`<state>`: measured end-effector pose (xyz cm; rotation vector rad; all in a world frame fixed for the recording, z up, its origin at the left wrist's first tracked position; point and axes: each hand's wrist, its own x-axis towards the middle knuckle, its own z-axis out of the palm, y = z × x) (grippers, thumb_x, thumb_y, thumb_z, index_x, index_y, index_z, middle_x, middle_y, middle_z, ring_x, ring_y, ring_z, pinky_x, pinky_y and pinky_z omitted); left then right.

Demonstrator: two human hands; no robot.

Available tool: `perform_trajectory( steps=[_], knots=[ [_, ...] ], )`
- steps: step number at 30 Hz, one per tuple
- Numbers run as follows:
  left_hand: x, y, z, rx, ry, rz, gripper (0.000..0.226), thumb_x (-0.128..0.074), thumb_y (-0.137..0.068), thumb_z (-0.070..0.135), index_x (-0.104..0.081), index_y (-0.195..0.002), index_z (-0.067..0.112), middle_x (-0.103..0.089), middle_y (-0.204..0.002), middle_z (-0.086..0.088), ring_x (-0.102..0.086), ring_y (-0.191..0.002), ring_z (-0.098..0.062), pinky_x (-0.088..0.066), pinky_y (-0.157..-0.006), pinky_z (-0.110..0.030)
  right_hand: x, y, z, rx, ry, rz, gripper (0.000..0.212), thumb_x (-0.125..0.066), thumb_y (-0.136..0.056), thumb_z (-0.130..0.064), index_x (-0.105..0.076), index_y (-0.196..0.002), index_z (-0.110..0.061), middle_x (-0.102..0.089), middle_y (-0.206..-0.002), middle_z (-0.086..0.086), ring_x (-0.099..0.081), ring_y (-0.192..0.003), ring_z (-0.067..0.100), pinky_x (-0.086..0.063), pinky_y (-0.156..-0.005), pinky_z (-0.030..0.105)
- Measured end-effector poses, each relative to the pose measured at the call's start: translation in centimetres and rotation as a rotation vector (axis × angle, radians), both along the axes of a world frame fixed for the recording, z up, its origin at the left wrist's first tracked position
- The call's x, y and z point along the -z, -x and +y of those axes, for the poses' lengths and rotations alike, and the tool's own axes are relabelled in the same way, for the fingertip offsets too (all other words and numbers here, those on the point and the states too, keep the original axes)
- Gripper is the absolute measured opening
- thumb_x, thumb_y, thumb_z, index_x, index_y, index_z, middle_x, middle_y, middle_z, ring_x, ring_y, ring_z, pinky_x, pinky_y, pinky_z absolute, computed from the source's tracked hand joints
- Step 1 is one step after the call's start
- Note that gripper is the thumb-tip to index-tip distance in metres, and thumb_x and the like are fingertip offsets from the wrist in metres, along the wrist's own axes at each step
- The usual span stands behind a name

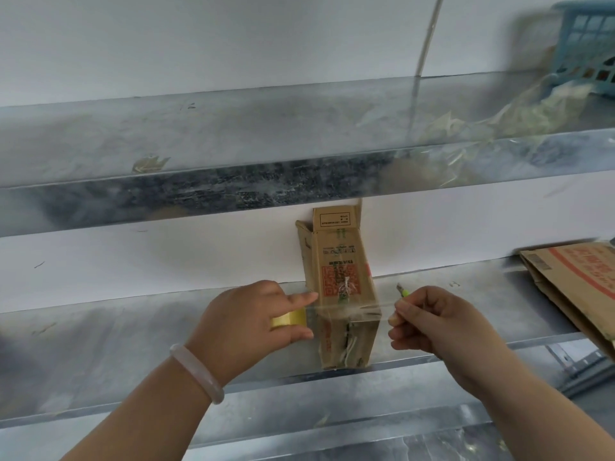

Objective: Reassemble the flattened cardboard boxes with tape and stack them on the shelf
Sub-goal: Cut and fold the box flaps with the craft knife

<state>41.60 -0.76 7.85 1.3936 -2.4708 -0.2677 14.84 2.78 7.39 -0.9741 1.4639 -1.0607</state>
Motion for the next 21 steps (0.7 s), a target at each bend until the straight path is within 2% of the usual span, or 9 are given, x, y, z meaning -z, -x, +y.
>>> perform_trajectory(
  steps=[4, 7, 10, 13, 18, 21],
  knots=[
    [1.3, 0.1, -0.5, 0.005, -0.009, 0.057, 0.071, -0.013, -0.068, 0.091, -0.04, -0.127, 0.062, -0.05, -0.082, 0.02, -0.049, -0.074, 0.0, -0.039, -0.064, -0.014, 1.4, 0.0, -0.6, 0.011, -0.049, -0.133, 0.013, -0.059, -0.093, -0.006, -0.063, -0.088, 0.005, -0.07, -0.075, 0.016, -0.068, -0.065, 0.026, -0.06, -0.065, 0.037],
    [2.4, -0.1, -1.0, 0.024, 0.101, 0.034, 0.06, -0.023, -0.082, 0.08, -0.033, -0.135, 0.054, -0.05, -0.08, 0.021, -0.046, -0.065, 0.003, -0.036, -0.059, -0.008, 2.3, 0.2, -1.0, -0.042, -0.12, -0.3, 0.014, -0.062, -0.087, -0.01, -0.064, -0.088, 0.004, -0.07, -0.079, 0.017, -0.069, -0.07, 0.024, -0.061, -0.063, 0.035],
    [3.3, 0.1, -1.3, 0.086, 0.149, 0.041, 0.056, -0.028, -0.091, 0.068, -0.035, -0.139, 0.04, -0.052, -0.079, 0.016, -0.045, -0.06, 0.001, -0.042, -0.051, -0.011, 3.1, 0.2, -1.3, -0.048, -0.174, -0.438, 0.018, -0.066, -0.075, -0.014, -0.066, -0.085, 0.001, -0.07, -0.08, 0.017, -0.07, -0.072, 0.023, -0.061, -0.063, 0.034],
    [3.8, 0.4, -1.7, 0.123, 0.159, 0.074, 0.054, -0.031, -0.092, 0.066, -0.035, -0.139, 0.04, -0.051, -0.08, 0.015, -0.045, -0.061, 0.0, -0.045, -0.051, -0.013, 3.7, -0.1, -1.6, -0.013, -0.219, -0.542, 0.012, -0.067, -0.073, -0.014, -0.068, -0.08, -0.004, -0.067, -0.073, 0.012, -0.066, -0.065, 0.018, -0.059, -0.06, 0.033],
    [3.8, 0.6, -1.8, 0.134, 0.181, 0.072, 0.053, -0.03, -0.093, 0.065, -0.039, -0.138, 0.038, -0.051, -0.079, 0.015, -0.045, -0.059, 0.0, -0.043, -0.05, -0.012, 4.3, 0.0, -1.9, -0.053, -0.227, -0.399, 0.023, -0.07, -0.071, -0.021, -0.067, -0.086, -0.003, -0.061, -0.065, 0.01, -0.057, -0.054, 0.015, -0.06, -0.061, 0.036],
    [3.9, 0.7, -1.7, 0.128, 0.191, 0.077, 0.054, -0.029, -0.093, 0.066, -0.038, -0.139, 0.038, -0.051, -0.079, 0.015, -0.046, -0.059, -0.001, -0.042, -0.05, -0.011, 5.4, -0.2, -2.0, -0.036, -0.241, -0.502, 0.022, -0.07, -0.072, -0.022, -0.062, -0.084, -0.006, -0.054, -0.062, 0.008, -0.052, -0.052, 0.015, -0.06, -0.062, 0.036]
  ],
)
